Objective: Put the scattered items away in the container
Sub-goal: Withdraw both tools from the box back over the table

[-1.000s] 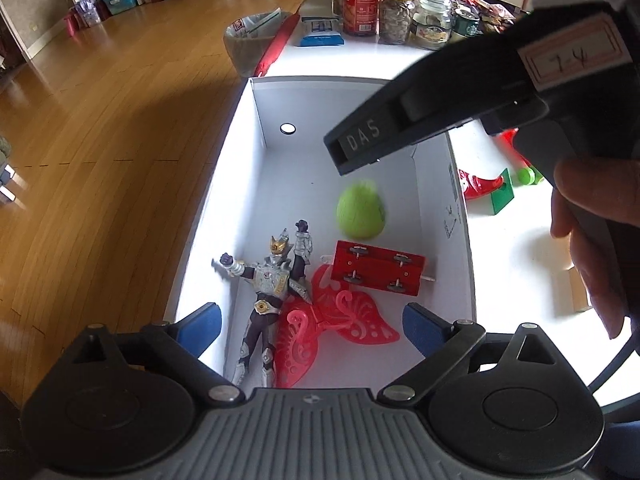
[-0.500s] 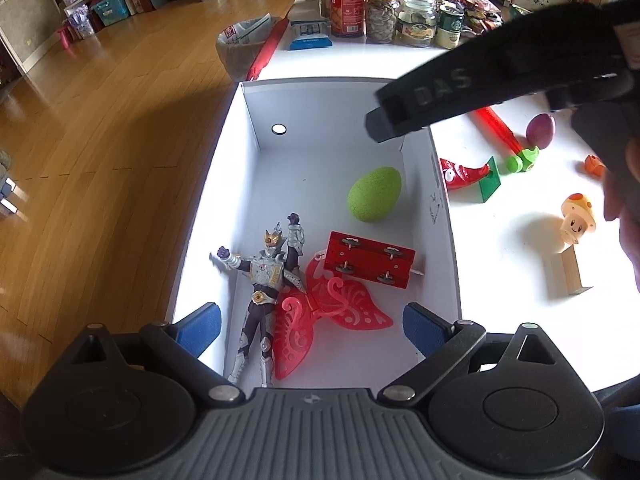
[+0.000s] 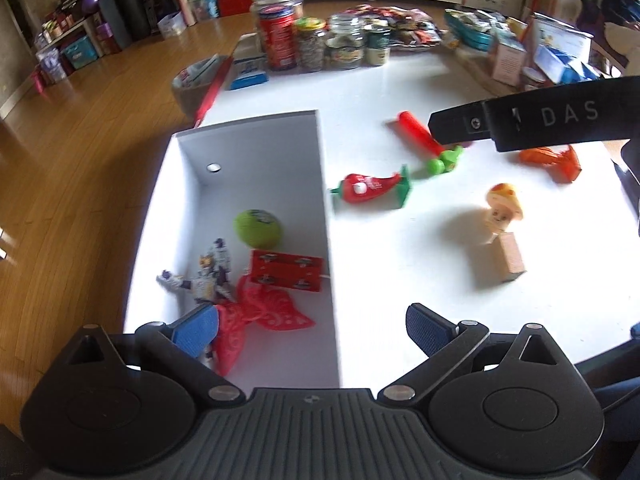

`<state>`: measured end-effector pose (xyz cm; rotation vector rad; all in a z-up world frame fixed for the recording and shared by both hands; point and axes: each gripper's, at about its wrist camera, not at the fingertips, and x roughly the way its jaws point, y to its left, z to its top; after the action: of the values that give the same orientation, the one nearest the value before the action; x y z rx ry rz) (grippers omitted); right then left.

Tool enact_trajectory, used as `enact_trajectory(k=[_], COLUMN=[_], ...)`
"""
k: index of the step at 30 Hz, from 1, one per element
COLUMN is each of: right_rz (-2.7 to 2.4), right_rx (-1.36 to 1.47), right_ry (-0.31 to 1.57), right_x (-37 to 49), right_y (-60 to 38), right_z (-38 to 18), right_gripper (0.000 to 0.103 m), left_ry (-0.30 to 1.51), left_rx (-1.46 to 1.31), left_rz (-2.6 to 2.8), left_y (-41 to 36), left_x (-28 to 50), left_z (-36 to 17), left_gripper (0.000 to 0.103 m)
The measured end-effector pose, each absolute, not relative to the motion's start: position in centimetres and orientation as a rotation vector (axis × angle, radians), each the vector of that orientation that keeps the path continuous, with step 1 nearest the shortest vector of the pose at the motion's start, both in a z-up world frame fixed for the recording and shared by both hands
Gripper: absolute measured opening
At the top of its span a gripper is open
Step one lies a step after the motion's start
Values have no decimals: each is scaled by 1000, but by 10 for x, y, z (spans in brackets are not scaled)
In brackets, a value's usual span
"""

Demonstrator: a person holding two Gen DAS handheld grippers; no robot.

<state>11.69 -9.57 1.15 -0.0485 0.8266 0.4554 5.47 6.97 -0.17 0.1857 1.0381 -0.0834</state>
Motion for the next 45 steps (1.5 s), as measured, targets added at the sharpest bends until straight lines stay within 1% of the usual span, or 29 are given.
enact_trajectory(k=[2, 11, 16, 22, 30, 36, 45], right_rz=[415, 242, 167, 113, 140, 235, 338], right_rx=[-38, 51, 116, 133, 54, -64, -132], right_ry=[815, 819, 860, 921, 943, 933, 919], right_x=[110, 89, 85, 84, 100, 129, 162], right_y=[-118, -215, -260, -292, -288, -260, -220], right_z=[12, -11, -39, -69, -83, -98, -120], right_gripper=[80, 81, 81, 81, 81, 81, 80], left_ry=[1035, 1021, 1052, 1093, 1126, 1134, 1156], left_rx=[207, 250, 259, 169, 136, 180, 151], left_rz=[-109, -215, -240, -229, -219, -220, -214], left_y=[51, -37, -72, -77, -74, -75, -57], left_x=[51, 41, 47, 76, 119, 129, 129], left_z=[0, -11, -38, -74, -113, -133, -142], left_gripper=[100, 102, 102, 102, 102, 102, 102])
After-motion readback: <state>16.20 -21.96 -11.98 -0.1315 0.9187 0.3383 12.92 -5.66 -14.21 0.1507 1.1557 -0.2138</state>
